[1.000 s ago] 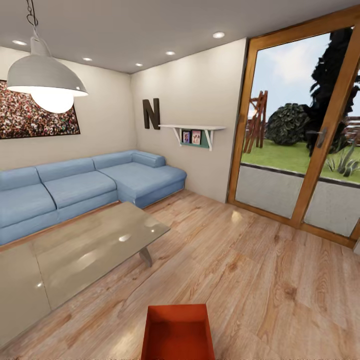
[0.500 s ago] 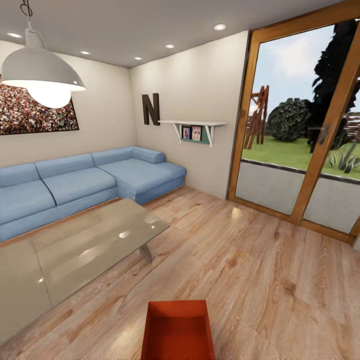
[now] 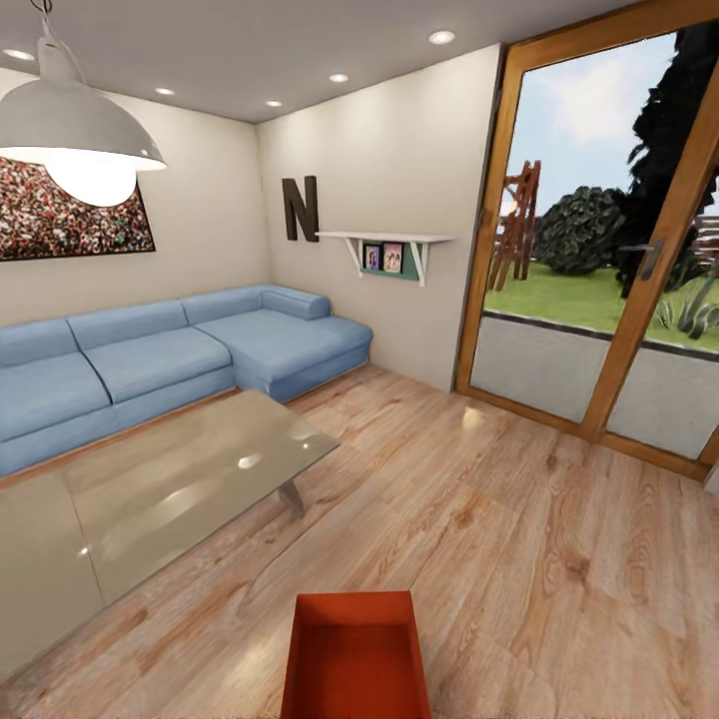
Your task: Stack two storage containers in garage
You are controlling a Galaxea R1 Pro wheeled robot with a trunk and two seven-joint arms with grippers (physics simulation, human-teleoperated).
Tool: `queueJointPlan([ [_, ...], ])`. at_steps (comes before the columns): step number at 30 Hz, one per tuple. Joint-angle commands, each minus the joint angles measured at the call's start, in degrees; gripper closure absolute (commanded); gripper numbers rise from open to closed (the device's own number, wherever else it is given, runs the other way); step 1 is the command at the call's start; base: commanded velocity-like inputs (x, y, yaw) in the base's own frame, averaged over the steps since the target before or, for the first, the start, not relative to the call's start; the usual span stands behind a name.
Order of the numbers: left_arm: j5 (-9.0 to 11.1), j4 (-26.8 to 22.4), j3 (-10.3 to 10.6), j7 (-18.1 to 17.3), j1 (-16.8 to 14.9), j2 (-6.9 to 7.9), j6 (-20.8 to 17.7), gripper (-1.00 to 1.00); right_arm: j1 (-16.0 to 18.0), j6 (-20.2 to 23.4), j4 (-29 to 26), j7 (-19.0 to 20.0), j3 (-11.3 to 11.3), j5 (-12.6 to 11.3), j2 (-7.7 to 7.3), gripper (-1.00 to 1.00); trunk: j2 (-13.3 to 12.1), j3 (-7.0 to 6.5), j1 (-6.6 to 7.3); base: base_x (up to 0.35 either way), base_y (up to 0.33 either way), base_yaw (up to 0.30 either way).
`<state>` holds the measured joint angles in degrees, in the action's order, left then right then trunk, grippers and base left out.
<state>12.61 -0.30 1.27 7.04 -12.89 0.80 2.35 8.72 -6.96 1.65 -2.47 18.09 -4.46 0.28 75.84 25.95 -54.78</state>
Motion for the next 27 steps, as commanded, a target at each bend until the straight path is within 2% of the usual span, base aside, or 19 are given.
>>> queueJointPlan([
  [1, 0.4, 0.04, 0.18, 0.08, -0.03, -0.01, 0.16, -1.0, 0.07, -0.34, 0.17, -0.13, 0.47, -0.46, 0.01, -1.0, 0.03, 0.15, 0.0, 0.0, 0.0, 0.0],
  [27, 0.4, 0.04, 0.16, 0.08, -0.04, -0.01, 0.19, -1.0, 0.07, -0.51, 0.17, -0.35, 0.37, -0.46, -0.04, -1.0, 0.03, 2.54, 0.0, 0.0, 0.0, 0.0],
])
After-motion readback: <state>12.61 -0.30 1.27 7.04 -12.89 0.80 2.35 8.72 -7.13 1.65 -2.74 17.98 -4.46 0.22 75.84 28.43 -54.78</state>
